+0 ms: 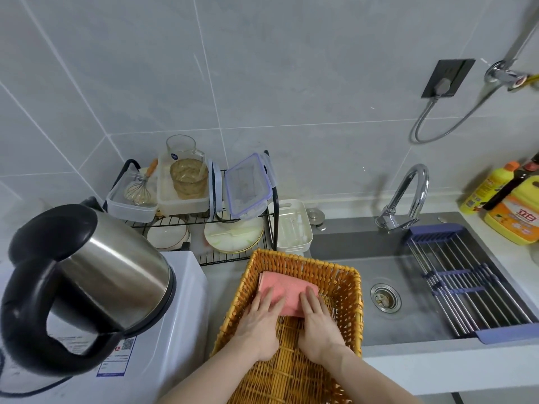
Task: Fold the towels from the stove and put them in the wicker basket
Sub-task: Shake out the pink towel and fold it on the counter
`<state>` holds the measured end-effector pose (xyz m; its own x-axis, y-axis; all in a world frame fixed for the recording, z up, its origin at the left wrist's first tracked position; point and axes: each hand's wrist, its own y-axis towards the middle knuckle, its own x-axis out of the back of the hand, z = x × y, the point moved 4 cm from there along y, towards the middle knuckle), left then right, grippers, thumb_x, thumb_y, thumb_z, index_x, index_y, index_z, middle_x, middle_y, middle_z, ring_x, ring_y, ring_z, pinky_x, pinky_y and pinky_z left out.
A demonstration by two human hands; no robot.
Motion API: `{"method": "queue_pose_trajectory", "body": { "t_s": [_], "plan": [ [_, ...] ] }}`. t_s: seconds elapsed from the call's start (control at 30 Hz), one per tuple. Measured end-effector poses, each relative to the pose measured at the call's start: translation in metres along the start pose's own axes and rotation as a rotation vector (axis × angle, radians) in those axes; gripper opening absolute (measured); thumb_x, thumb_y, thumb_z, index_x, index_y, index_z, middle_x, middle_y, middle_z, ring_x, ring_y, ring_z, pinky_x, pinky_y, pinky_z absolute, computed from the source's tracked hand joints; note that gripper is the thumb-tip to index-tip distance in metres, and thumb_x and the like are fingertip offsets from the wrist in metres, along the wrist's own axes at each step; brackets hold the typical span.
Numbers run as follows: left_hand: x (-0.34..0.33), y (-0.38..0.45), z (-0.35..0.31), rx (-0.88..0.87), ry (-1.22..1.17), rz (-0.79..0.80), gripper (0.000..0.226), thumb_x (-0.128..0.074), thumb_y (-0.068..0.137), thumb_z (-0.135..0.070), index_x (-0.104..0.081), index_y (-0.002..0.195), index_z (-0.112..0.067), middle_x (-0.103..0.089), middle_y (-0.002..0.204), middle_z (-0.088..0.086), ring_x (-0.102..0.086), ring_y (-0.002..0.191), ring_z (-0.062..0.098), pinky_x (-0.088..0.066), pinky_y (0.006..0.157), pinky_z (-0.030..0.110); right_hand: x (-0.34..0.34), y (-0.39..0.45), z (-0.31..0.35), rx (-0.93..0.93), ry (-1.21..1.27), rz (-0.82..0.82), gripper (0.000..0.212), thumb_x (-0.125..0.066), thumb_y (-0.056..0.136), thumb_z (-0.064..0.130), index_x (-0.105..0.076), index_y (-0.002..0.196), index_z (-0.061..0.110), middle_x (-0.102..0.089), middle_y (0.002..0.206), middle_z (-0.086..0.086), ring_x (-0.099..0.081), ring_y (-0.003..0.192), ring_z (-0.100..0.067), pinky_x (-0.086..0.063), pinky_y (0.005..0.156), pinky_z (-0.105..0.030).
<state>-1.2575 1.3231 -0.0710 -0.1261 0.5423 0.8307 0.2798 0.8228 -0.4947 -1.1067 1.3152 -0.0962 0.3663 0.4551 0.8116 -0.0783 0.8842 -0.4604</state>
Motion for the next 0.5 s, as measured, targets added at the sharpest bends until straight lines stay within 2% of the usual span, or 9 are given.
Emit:
{"method": "queue_pose_trajectory", "body": {
  "t_s": [0.1, 0.3, 0.5],
  "plan": [
    [0.008, -0.016, 0.0, -0.008, -0.054, -0.004, 0.1, -0.045, 0.087, 0.001, 0.007, 0.161, -0.042, 0.022, 0.169, -0.01, 0.017, 0.157, 0.02, -0.01, 0.129, 0.048, 0.003, -0.011, 0.004, 0.021, 0.031, -0.06, 0.092, -0.043, 0.085, 0.009, 0.006, 0.162, 0.021, 0.016, 0.169, 0.002, 0.005, 0.157, -0.027, -0.011, 0.128, -0.038],
    [0.022, -0.045, 0.003, -0.055, -0.095, -0.046, 0.089, -0.046, 0.095, -0.008, 0.002, 0.161, -0.043, 0.017, 0.17, -0.011, 0.011, 0.158, 0.02, -0.009, 0.129, 0.048, 0.014, -0.043, 0.017, 0.076, 0.06, -0.173, 0.089, -0.045, 0.088, 0.009, 0.001, 0.163, 0.021, 0.012, 0.168, 0.004, 0.011, 0.157, -0.024, 0.005, 0.122, -0.028],
    [0.034, -0.07, 0.002, -0.091, -0.101, -0.073, 0.084, -0.047, 0.098, -0.014, -0.002, 0.161, -0.045, 0.016, 0.169, -0.013, 0.009, 0.158, 0.019, -0.009, 0.127, 0.048, 0.021, -0.075, 0.025, 0.101, 0.07, -0.231, 0.082, -0.048, 0.089, 0.011, -0.014, 0.162, 0.021, 0.005, 0.17, 0.001, 0.008, 0.157, -0.022, 0.005, 0.121, -0.026]
  ]
}}
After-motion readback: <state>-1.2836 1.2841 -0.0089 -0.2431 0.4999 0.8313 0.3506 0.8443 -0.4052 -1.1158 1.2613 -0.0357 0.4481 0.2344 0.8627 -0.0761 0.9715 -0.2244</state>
